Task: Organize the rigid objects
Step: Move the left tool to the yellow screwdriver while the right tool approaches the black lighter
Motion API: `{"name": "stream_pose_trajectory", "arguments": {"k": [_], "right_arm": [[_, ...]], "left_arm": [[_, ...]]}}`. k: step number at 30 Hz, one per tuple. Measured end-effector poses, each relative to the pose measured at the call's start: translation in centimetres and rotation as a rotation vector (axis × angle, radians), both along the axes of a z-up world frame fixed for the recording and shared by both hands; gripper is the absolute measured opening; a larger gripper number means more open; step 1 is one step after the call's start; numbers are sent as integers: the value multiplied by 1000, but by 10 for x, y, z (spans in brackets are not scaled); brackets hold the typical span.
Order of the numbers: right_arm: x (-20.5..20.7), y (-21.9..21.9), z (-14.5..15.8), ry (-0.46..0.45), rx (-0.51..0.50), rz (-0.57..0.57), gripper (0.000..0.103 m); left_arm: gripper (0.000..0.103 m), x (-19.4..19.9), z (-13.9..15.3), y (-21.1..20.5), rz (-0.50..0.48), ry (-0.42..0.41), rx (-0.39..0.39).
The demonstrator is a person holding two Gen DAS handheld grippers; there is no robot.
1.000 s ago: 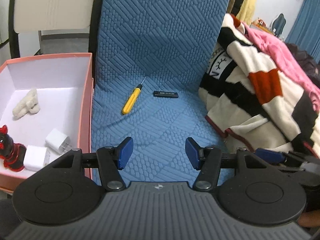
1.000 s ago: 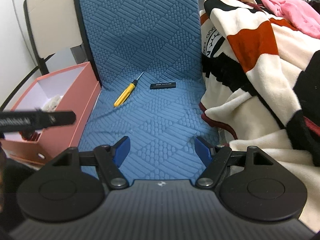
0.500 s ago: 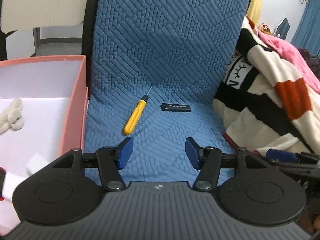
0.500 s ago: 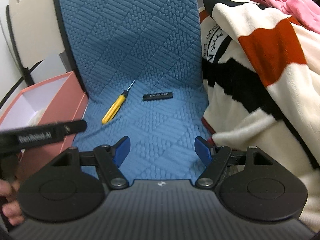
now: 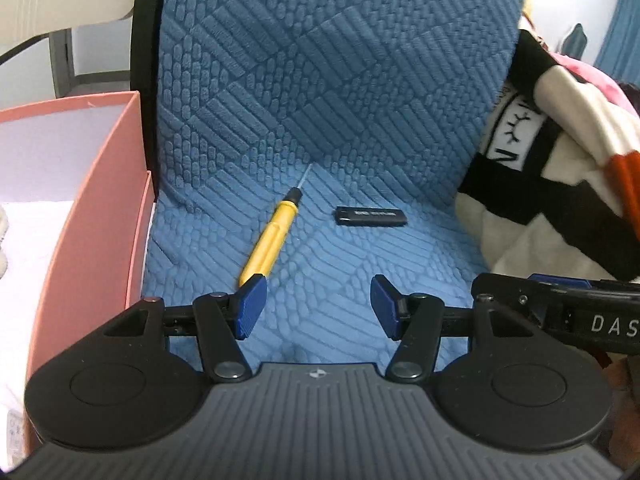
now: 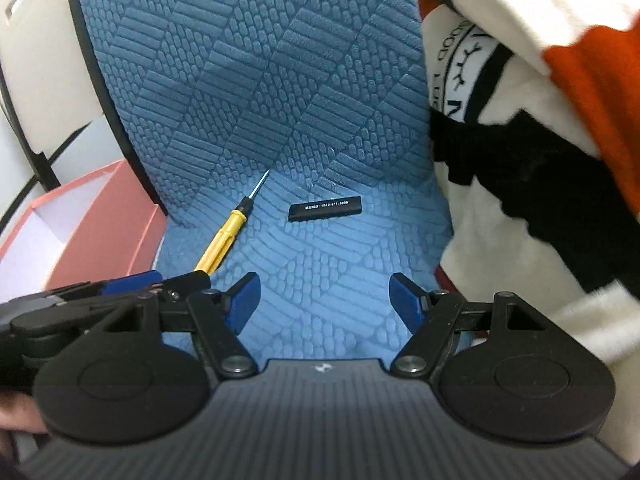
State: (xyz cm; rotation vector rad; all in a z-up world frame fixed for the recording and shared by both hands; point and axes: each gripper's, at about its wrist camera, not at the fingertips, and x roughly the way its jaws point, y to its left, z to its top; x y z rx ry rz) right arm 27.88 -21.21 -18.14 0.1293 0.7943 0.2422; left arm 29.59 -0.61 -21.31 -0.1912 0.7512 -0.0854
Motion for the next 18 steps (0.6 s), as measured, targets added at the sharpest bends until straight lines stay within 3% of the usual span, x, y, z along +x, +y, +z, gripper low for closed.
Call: {"name": "stream_pose_trajectory", "arguments": {"k": [5,15,18], "right_arm": [[35,6,-13,22,-25,56,73],[94,22,-38,65,-60,95,73],[110,28,-49,94,-63,96,73]], "left_arm": [[63,23,-14,1,8,13,69],[62,53,-36,8,49,60,104],[55,58,-43,9,76,82,103]]}}
